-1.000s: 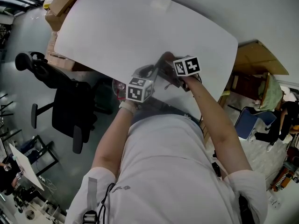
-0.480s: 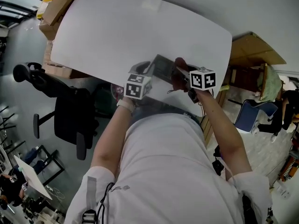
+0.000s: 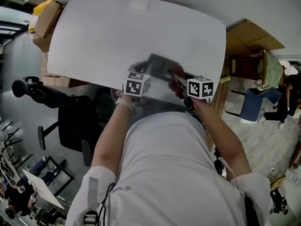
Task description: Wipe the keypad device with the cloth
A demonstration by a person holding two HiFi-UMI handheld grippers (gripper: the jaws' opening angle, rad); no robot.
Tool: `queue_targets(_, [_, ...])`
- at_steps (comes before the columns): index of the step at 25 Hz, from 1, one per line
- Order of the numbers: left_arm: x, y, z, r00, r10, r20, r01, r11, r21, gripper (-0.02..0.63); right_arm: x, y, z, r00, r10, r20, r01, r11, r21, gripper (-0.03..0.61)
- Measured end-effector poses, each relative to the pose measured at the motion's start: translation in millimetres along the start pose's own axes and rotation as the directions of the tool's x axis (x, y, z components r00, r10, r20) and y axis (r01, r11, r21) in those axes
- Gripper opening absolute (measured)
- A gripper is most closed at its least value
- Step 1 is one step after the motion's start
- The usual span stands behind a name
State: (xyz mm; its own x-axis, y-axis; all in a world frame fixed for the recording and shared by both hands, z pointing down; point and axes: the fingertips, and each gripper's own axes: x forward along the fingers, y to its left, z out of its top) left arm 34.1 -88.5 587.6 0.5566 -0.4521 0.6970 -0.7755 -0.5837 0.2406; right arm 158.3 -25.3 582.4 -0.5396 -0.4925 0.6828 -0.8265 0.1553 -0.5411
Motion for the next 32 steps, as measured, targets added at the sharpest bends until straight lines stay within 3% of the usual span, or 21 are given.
queue_targets(4, [-10.9, 1.0, -8.3, 0.999, 0.022, -0.030, -0.023, 1.000, -0.017, 0.057, 8.6, -0.8, 2.3, 1.000, -0.002, 0.006, 0.002, 1.000, 0.016, 0.130])
queue_targets(6, [-18.0, 2.4, -18.5, 0.999, 0.034, -0.034, -0.036, 0.998, -0.054, 0.025, 14.9, 1.7, 4.0, 1.000, 0.007, 0.002, -0.007, 1.000, 0.008, 0.130])
queue_targets(11, [-40.1, 7.8, -46.8, 0.996, 0.078, -0.053, -0.086, 0.984, -0.159, 0.021, 39.3, 19.4, 11.1, 0.999, 0.048, -0.007, -0.048, 0.999, -0.023, 0.130])
queue_targets(14, [-44.0, 9.1, -69.5, 0.990, 0.099, -0.105, -0.115, 0.980, -0.161, 0.021, 54.8, 34.0, 8.8, 0.994, 0.078, -0.071, -0.083, 0.994, -0.071, 0.130])
queue_targets(16, [-44.0, 10.6, -82.6, 0.984, 0.123, -0.130, -0.143, 0.978, -0.150, 0.017, 63.5, 44.9, 6.3, 0.988, 0.066, -0.138, -0.089, 0.982, -0.165, 0.132])
queue_targets(17, [-44.0, 12.5, -86.5, 0.982, 0.144, -0.121, -0.163, 0.972, -0.169, 0.017, 66.4, 46.8, 5.9, 0.986, 0.034, -0.162, -0.071, 0.970, -0.232, 0.132])
queue_targets(19, [-46.0, 21.7, -89.7, 0.978, 0.203, -0.050, -0.209, 0.937, -0.280, 0.015, 70.2, 47.4, 6.7, 0.986, -0.030, -0.164, -0.026, 0.943, -0.331, 0.130])
queue_targets(21, [-48.7, 31.6, -94.2, 0.972, 0.233, 0.023, -0.200, 0.879, -0.432, 0.015, 72.0, 46.3, 6.3, 0.988, -0.053, -0.144, -0.001, 0.937, -0.349, 0.130])
queue_targets(23, [-50.9, 36.8, -94.7, 0.971, 0.229, 0.065, -0.165, 0.846, -0.507, 0.015, 72.6, 46.9, 5.4, 0.989, -0.041, -0.145, -0.010, 0.942, -0.336, 0.130])
queue_targets(28, [-61.3, 45.6, -87.4, 0.968, 0.221, 0.123, -0.115, 0.818, -0.563, 0.015, 60.4, 56.0, 21.9, 0.991, -0.014, -0.130, -0.038, 0.923, -0.384, 0.132])
queue_targets(32, [-82.6, 43.4, -92.8, 0.981, 0.178, 0.083, -0.106, 0.836, -0.539, 0.017, 43.2, 66.2, 36.2, 0.988, 0.030, -0.153, -0.085, 0.926, -0.368, 0.132])
